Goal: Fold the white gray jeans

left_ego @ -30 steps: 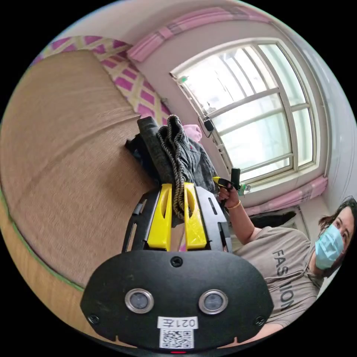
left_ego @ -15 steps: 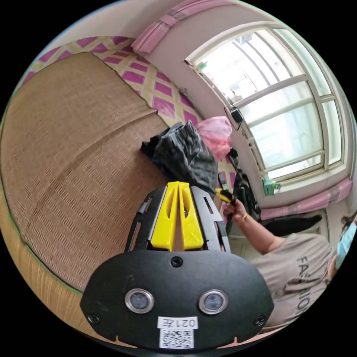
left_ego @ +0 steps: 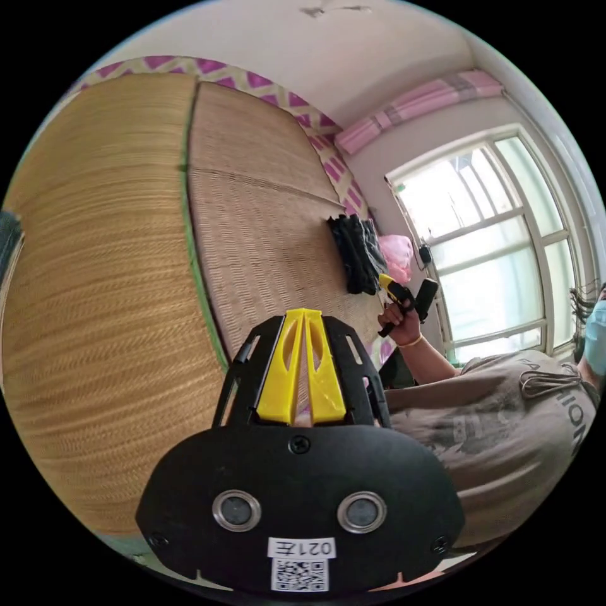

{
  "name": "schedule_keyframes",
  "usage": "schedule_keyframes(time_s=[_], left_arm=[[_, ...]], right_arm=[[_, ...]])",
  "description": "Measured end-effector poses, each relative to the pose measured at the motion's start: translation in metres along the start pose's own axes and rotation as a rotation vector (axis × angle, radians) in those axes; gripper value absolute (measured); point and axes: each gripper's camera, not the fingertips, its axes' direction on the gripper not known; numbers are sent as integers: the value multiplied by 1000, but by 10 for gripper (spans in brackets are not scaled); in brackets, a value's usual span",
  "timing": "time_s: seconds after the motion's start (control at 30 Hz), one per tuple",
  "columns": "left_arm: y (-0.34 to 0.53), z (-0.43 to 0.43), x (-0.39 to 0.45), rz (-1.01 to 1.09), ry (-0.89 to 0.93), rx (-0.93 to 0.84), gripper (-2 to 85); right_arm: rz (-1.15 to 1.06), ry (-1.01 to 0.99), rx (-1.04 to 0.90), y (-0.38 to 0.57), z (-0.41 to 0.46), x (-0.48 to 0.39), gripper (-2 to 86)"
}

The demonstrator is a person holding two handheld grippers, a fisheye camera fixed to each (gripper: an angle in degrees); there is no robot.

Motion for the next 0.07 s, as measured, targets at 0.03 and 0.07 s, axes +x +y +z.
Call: schedule_keyframes(time_s=[0.03, 0.07], left_arm=[[31, -17, -21, -18, -3, 28, -10], [60, -31, -43, -37, -6, 45, -10]], right_arm=[[-19, -21, -10, -11, 23, -16, -6], [-51, -60, -30, -33, 70, -50, -6]])
